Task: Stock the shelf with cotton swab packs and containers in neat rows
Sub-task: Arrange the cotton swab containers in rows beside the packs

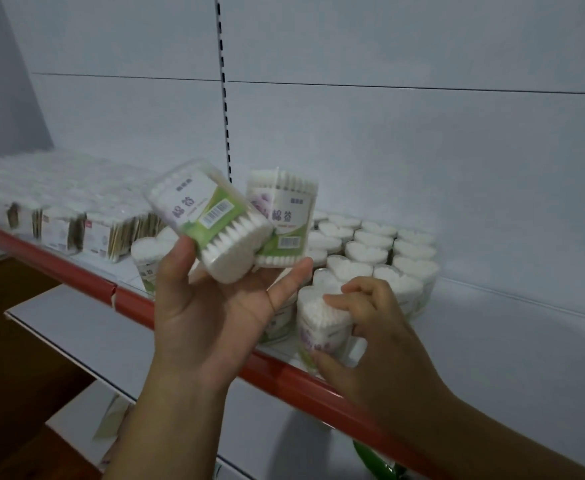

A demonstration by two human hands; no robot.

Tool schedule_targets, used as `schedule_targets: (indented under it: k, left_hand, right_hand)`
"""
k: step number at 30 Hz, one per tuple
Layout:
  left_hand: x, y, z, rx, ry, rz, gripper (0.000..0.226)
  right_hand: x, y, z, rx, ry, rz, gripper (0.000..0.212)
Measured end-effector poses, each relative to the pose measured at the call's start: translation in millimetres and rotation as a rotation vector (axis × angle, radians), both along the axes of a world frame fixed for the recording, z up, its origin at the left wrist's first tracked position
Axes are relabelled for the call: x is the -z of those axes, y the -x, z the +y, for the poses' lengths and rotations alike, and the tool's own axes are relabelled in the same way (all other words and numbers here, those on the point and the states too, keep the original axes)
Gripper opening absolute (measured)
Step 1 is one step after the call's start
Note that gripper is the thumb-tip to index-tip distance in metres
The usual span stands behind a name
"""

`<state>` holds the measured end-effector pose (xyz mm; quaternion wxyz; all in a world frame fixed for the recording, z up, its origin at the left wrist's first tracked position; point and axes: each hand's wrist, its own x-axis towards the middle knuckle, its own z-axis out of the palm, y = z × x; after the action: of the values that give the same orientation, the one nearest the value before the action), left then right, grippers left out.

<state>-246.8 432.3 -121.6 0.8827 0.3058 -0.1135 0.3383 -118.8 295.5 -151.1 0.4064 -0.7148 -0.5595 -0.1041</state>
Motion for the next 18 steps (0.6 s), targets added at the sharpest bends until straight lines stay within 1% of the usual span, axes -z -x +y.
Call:
schedule_targets:
  k: [1, 4, 7, 11, 13, 15, 17, 18]
  left_hand:
    - [0, -3, 0, 0.058, -0.011, 0.003, 0.055]
    - [-6, -1, -4, 0.073, -0.061, -0.006, 0.058]
    - [-9, 2, -5, 0.021, -0.138, -0.034, 0.074]
    - [-8, 6, -4, 0.037, -0.180, -0.045, 0.066]
    - [-6, 7, -4, 0.060, -0.178, -0.050, 0.065]
    - [-4, 4, -4, 0.105, -0.180, -0.065, 0.063]
    - [-4, -2, -8, 0.140, -0.208, -0.055, 0.059]
    - [-4, -6, -11, 0.168, -0.214, -0.040, 0.060]
  right_hand:
    - [1, -1, 1, 0.026, 0.000, -0.002, 0.058]
    - [5, -3, 6, 0.060, 0.011, 0.010, 0.059]
    - [8, -5, 10, 0.100, 0.033, -0.028, 0.059]
    - [10, -5, 9, 0.114, 0.062, -0.118, 0.061]
    - [4, -5, 5, 0.106, 0.069, -0.114, 0.064]
    - [-17, -7, -2, 0.083, -0.045, -0.043, 0.054]
    - [-48, -12, -11, 0.014, -0.177, 0.119, 0.040]
    - [-64, -13, -15, -0.042, -0.190, 0.209, 0.038]
